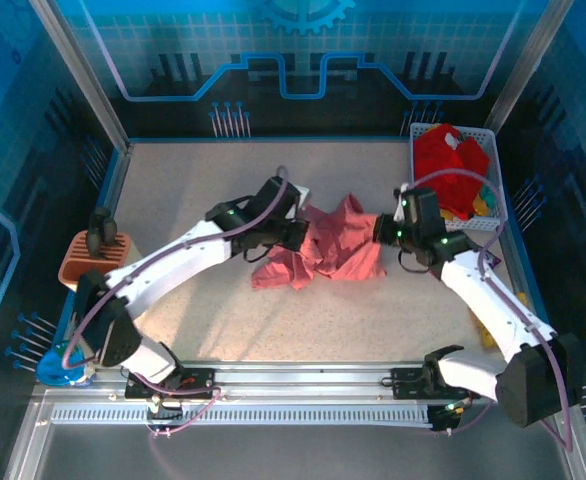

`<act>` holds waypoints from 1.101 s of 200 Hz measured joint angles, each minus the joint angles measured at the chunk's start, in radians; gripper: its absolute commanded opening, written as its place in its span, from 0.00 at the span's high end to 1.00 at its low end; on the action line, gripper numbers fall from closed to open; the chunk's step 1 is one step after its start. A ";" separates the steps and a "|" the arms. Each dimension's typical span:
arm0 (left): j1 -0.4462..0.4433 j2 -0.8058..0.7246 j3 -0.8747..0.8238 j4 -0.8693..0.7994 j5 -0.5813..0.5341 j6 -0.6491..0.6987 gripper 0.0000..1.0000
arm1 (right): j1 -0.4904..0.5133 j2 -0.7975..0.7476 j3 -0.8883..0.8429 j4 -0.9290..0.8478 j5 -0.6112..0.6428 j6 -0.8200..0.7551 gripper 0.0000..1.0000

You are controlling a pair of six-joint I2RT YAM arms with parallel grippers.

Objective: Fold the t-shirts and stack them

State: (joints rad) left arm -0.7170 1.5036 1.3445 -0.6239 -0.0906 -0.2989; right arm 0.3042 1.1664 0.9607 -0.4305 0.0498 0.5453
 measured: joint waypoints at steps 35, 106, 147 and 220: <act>0.077 -0.193 -0.095 -0.021 0.003 -0.043 1.00 | -0.005 0.093 0.327 -0.069 0.081 -0.102 1.00; 0.085 -0.300 -0.334 0.135 0.189 -0.270 1.00 | 0.012 0.371 0.942 -0.104 -0.010 -0.202 1.00; -0.077 -0.195 -0.335 0.339 0.243 -0.392 0.97 | 0.101 0.607 1.300 -0.158 -0.211 -0.256 1.00; -0.147 -0.151 -0.268 0.407 0.232 -0.407 0.15 | 0.187 0.849 1.456 -0.395 -0.526 -0.317 0.10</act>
State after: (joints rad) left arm -0.8639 1.3525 1.0763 -0.2173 0.1417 -0.7055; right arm 0.4911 2.0151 2.4168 -0.8257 -0.4763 0.2279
